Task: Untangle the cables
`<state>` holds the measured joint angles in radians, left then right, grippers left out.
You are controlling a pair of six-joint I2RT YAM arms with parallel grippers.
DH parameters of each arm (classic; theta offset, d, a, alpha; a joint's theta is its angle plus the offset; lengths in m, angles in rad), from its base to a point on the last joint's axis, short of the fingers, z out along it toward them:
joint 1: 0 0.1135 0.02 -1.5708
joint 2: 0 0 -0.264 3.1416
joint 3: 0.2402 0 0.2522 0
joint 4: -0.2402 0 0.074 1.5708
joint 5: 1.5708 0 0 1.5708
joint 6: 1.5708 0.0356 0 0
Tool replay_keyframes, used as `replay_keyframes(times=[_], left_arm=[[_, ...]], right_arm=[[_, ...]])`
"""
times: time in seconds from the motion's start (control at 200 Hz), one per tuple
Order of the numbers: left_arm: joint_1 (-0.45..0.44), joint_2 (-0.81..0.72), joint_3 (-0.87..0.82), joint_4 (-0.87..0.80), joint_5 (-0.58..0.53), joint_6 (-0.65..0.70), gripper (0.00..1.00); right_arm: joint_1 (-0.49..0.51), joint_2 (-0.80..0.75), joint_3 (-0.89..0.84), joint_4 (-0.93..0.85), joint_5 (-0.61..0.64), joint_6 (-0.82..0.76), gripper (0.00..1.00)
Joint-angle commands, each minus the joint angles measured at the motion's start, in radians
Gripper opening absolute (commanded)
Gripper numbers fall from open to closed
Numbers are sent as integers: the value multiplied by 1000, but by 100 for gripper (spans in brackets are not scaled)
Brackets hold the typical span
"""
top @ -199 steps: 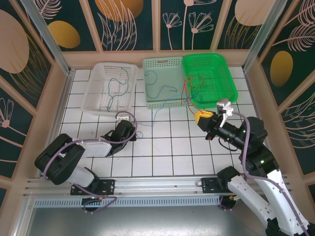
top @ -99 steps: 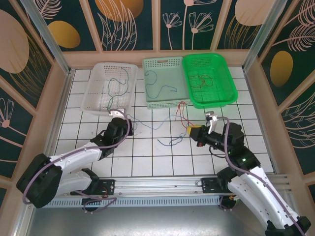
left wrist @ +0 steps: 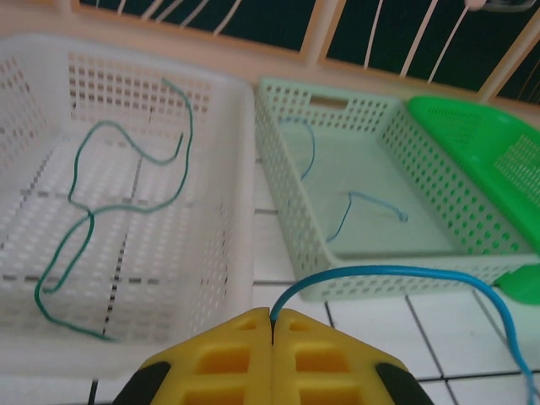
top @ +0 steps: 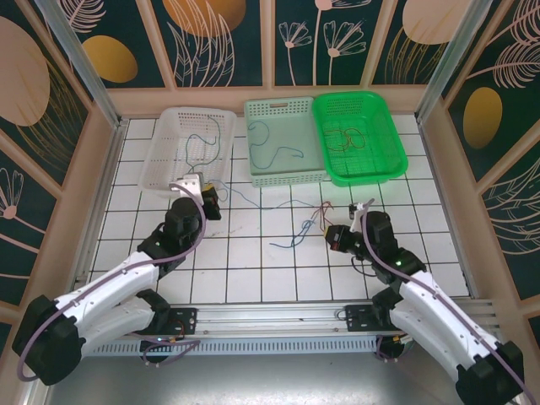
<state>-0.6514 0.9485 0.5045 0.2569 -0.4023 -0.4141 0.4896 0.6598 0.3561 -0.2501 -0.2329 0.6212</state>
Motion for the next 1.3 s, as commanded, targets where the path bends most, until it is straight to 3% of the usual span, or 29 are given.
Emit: replay_keyframes(times=[0.0, 0.36, 0.535, 0.931, 1.116, 1.296], left_arm=[[-4, -50, 86, -5, -21, 74, 0], [-3, -50, 282, -61, 12, 180, 0], [-3, -73, 318, -84, -61, 224, 0], [-3, -280, 396, -136, -278, 349, 0], [-3, -267, 455, -183, -265, 349, 0], [-3, -232, 427, -189, -173, 295, 0]], right_arm=[[-4, 57, -35, 25, 101, 54, 0], [-5, 223, -42, -32, 190, 48, 0], [-5, 191, -54, -28, 214, 53, 0], [-31, 211, -70, 4, 207, 43, 0], [-36, 222, -71, 17, 203, 40, 0], [-35, 183, -60, 52, 145, -3, 3]])
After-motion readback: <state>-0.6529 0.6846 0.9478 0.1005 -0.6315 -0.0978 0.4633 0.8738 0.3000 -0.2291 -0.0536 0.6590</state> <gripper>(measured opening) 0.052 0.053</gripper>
